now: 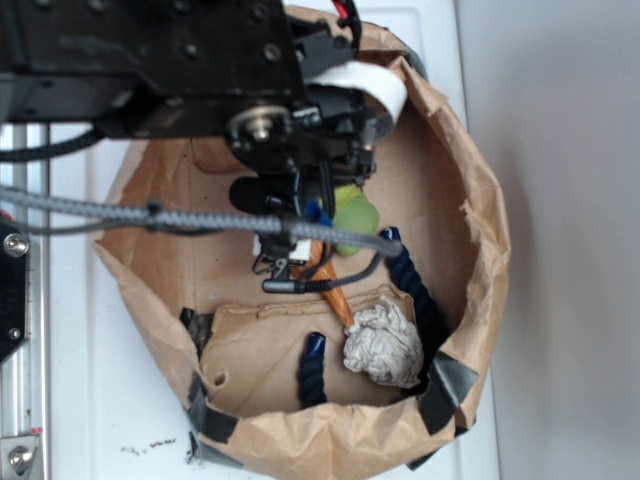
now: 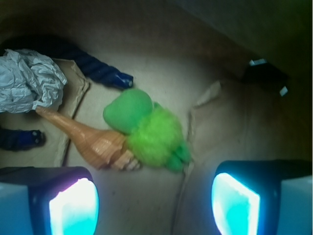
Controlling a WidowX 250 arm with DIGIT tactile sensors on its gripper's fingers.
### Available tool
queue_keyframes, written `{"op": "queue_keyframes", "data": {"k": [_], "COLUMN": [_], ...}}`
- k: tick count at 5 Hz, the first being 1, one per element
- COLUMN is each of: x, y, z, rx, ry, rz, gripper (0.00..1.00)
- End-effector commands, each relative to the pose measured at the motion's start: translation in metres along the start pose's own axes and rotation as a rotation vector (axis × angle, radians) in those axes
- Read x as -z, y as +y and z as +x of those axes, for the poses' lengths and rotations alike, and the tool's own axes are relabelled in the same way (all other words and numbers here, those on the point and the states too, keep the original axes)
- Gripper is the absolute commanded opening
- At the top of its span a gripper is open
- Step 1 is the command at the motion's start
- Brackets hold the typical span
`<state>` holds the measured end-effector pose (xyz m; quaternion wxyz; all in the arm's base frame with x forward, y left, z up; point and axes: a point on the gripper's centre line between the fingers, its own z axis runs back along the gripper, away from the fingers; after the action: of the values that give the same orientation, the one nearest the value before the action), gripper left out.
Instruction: Grab the green animal.
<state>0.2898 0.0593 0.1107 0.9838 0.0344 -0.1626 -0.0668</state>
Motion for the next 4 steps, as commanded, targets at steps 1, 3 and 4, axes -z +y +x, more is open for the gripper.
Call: {"op": "queue_keyframes", "data": {"k": [1,3,4], "x": [0.011,0.04,0.048], "y": [0.001,-0.011,-0.01], "z": [0.006,0.017,0.03], "rx": [0.032,0.033,0.003], "ry": [-0.067,-0.022,-0.002], "rz": [-0.071,-0.008,0.001], "gripper": [1.0,1.0,1.0]}}
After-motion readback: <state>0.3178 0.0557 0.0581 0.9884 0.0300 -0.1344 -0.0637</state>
